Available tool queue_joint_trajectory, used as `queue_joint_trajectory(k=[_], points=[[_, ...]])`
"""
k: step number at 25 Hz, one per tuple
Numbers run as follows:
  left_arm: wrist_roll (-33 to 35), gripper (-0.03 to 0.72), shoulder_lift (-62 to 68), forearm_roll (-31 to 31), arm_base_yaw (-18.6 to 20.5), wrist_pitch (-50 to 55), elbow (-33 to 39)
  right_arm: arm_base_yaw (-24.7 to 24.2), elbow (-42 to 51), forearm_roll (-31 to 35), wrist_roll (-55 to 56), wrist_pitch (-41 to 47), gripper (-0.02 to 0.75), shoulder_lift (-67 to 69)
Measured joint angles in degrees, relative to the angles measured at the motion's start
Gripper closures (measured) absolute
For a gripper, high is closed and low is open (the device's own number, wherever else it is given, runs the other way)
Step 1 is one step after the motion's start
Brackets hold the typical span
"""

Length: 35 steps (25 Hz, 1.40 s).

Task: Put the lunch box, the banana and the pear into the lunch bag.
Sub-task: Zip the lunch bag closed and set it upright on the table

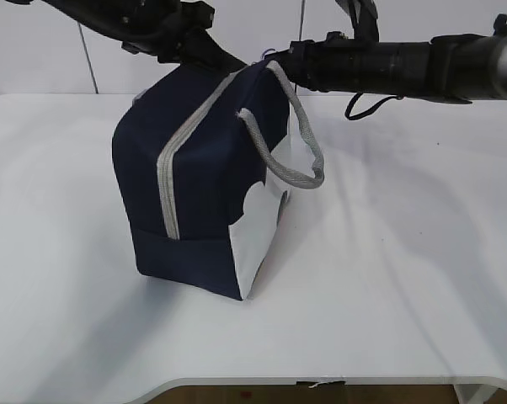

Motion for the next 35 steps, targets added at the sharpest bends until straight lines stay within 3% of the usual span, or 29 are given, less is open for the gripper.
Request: queue_joint_trajectory(k=[23,35], points=[[10.8,0.673,-7.0,-0.2,-0.2,7.3,0.2,0.0,-0.7,0.1,3.3,1.3,0.731,0.1],[11.9,0.673,-9.8,-0.3,-0.2,8.9,0.5,0.0,-0.8,0.5,3.8,2.0,0.731,1.0]])
